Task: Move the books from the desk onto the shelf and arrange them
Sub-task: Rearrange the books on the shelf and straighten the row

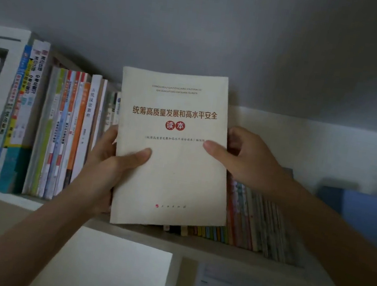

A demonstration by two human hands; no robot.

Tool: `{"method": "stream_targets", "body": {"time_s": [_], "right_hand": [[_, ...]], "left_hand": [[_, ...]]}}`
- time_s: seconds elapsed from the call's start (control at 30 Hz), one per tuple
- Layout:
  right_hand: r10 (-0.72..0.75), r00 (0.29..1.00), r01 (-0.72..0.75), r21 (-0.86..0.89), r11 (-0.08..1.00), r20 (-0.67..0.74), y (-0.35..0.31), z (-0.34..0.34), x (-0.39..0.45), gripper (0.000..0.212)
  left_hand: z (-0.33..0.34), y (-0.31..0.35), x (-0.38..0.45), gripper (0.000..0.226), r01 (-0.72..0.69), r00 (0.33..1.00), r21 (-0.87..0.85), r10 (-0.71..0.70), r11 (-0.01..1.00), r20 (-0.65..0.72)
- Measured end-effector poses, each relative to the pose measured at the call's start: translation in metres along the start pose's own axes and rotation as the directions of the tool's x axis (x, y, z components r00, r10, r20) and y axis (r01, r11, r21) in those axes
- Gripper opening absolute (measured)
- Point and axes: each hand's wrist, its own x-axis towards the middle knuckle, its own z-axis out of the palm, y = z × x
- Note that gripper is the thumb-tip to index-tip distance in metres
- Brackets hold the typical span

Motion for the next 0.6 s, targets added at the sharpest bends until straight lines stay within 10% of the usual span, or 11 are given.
{"method": "stream_targets", "body": {"time_s": [0.2, 0.6], "right_hand": [[0.193, 0.976, -0.159, 0.268, 0.95, -0.104, 0.023, -0.031, -0.045, 0.03], [0.332, 0.853, -0.251, 0.241, 0.937, -0.403, 0.061, -0.072, -0.099, 0.025]], "left_hand": [[0.07, -0.022, -0.006, 0.046, -0.054, 0.997, -0.051, 0.057, 0.997, 0.059], [0.146, -0.06, -0.01, 0.056, -0.101, 0.983, 0.158, 0.075, 0.982, 0.165]]}}
